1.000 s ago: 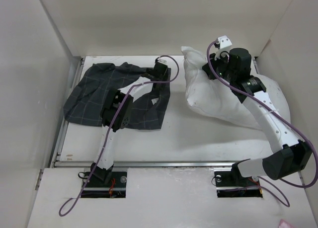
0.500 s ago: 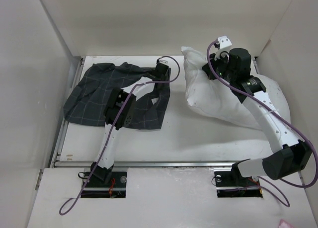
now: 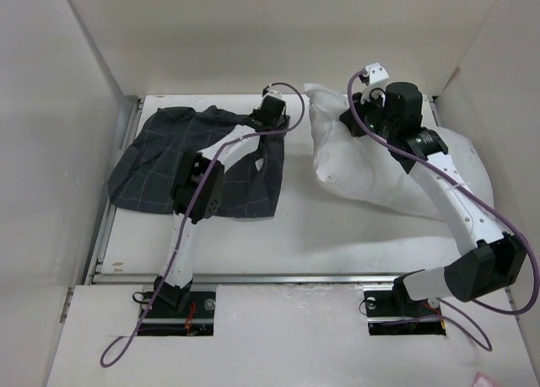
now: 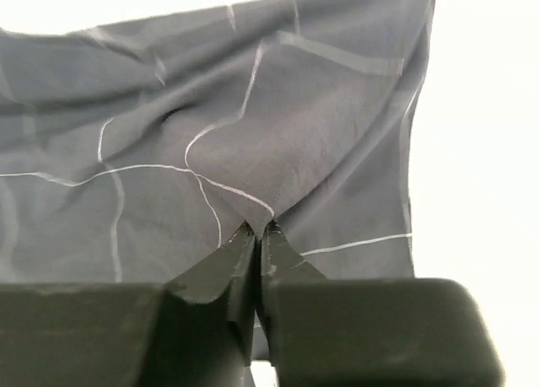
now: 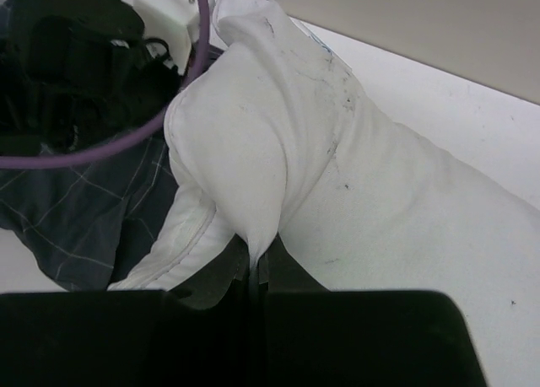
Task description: Put the pillow into the pillowcase
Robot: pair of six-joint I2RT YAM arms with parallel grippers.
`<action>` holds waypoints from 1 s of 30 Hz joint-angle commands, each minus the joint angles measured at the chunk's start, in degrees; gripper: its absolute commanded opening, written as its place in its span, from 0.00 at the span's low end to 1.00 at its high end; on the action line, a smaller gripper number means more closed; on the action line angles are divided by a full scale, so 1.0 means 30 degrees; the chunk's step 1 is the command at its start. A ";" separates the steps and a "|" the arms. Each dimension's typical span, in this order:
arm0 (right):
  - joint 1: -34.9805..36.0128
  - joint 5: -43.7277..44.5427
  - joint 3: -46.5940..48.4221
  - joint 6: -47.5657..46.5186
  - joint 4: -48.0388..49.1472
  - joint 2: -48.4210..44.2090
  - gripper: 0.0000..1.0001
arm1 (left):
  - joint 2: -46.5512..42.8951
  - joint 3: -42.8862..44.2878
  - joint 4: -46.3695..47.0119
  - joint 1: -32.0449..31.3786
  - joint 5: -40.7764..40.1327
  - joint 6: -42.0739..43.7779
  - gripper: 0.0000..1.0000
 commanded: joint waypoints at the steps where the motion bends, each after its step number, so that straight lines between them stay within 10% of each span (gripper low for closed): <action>1: -0.0186 -0.1044 -0.0516 0.0053 0.1257 -0.0077 0.00 | -0.3054 0.0340 0.0136 0.0082 -0.0532 0.0016 0.00; 12: 0.0924 -0.3975 -0.2628 -0.1908 0.2576 0.0683 0.00 | -0.4755 -0.0482 0.0134 0.0082 0.0259 0.0189 0.00; 30: 0.3945 -0.2811 0.2555 0.0754 0.3044 1.2923 0.00 | -0.5163 -0.0072 -0.0891 0.0082 0.1757 -0.0221 0.08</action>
